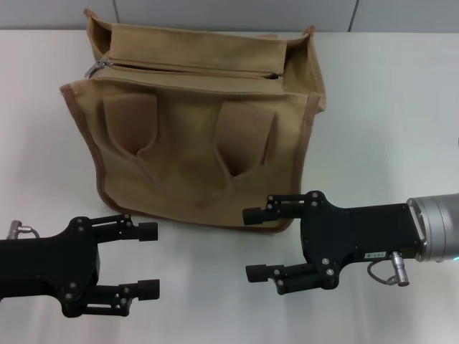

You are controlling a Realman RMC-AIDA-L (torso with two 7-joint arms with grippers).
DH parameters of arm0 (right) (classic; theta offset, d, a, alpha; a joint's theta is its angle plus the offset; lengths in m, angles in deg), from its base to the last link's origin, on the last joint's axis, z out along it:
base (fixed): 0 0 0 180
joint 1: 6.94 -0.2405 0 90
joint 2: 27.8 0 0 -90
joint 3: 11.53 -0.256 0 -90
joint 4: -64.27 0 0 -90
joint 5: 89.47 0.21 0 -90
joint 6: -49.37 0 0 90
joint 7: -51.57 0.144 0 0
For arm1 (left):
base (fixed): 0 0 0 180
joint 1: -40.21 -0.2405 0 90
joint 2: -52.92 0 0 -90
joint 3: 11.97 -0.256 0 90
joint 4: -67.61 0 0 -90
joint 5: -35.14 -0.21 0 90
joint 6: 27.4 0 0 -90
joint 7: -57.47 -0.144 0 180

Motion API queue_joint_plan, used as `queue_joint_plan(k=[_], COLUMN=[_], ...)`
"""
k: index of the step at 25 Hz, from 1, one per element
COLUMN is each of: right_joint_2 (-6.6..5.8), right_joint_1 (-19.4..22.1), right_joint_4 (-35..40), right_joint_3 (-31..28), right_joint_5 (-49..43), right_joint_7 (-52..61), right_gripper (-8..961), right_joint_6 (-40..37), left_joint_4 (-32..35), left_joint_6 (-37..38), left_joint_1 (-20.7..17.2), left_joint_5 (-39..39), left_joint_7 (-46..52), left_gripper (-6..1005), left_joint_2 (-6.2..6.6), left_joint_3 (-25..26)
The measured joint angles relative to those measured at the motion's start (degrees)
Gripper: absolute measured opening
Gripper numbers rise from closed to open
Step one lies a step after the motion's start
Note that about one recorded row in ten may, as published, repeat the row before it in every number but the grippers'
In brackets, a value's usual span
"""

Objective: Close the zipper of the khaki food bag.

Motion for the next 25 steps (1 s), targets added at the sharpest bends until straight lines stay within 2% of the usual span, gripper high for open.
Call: queue_joint_plan(k=[17, 19, 25], right_joint_2=[0.04, 0.05, 0.00], right_joint_1=[-0.2, -0.1, 0.1], right_joint_4=[-0.6, -0.8, -0.8], right_joint_3=[0.0, 0.0, -0.1], right_joint_5=[0.0, 0.0, 0.1], right_joint_7=[0.0, 0.1, 0.1], right_gripper=[745, 745, 745], right_joint_6=[0.0, 0.1, 0.3], left_joint_4=[0.0, 0.0, -0.3], left_joint_6=[0.5, 0.9, 1.5], left_joint_1=[-0.2, -0.1, -0.4], left_joint_5=[0.5, 0.6, 5.2], left_joint_7=[-1.0, -1.6, -4.9], left_gripper=[802, 802, 800], left_joint_2=[-0.21, -0.46, -2.09], left_joint_3=[0.6, 2.3, 14.7])
